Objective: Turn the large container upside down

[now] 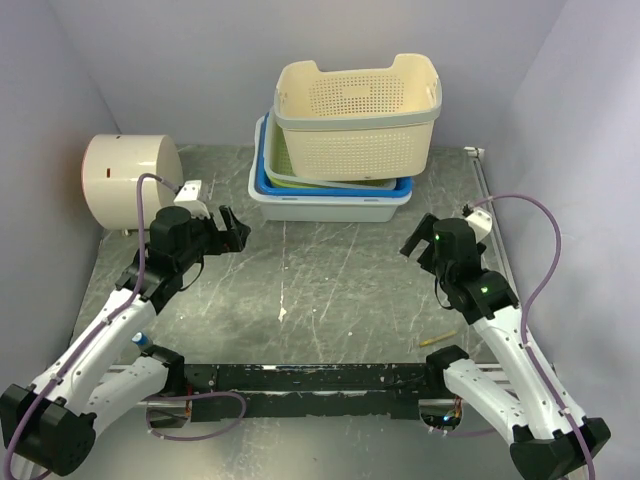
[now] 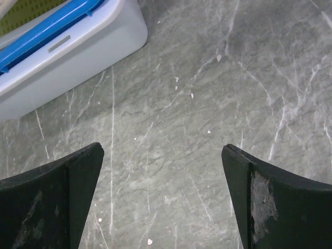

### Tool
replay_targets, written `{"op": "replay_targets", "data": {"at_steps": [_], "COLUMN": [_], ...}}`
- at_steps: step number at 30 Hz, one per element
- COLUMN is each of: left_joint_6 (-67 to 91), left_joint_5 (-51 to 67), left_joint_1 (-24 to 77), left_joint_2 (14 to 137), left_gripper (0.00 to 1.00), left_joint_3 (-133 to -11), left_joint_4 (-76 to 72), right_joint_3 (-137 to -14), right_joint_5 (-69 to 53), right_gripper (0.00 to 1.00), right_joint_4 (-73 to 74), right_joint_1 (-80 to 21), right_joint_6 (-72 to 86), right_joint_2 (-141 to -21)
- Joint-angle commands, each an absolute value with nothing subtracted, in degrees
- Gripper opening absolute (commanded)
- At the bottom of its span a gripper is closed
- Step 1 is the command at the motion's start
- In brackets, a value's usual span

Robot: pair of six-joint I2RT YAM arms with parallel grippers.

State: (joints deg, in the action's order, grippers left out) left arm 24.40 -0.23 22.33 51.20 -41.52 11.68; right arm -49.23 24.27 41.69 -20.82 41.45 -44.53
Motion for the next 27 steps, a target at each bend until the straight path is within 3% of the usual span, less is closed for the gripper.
{"op": "replay_targets", "data": {"at_steps": [1, 8, 14, 23, 27], "left_joint_6": [24.96, 28.38, 25.08, 24.08, 23.79], "left_joint_5": [-5.71, -7.83, 0.77, 11.62, 10.94], "left_joint_1": [22.59, 22.59, 22.59, 22.8, 23.2], "left_joint_2": [51.12, 52.44, 57.11, 59.1, 58.5], "left_gripper": [1.0, 0.99, 1.0, 1.0, 1.0], "left_joint_3": [-43.37, -44.92, -47.65, -42.98, -42.32], "left_joint_4": [10.11, 11.29, 13.94, 9.33, 8.91], "right_joint_3": [-48.58, -48.43, -52.57, -75.63, -86.25], "right_joint_5": [27.62, 28.78, 24.25, 17.2, 6.86], "right_gripper": [1.0, 1.0, 1.0, 1.0, 1.0], "right_joint_4": [42.73, 43.86, 41.7, 39.12, 34.93], "right_joint_1": [-20.41, -20.41, -20.41, -20.39, -20.41], "right_joint_6": [44.57, 47.77, 40.69, 21.97, 13.73], "right_joint_2": [-43.69, -45.23, -46.8, -53.35, -60.87]}}
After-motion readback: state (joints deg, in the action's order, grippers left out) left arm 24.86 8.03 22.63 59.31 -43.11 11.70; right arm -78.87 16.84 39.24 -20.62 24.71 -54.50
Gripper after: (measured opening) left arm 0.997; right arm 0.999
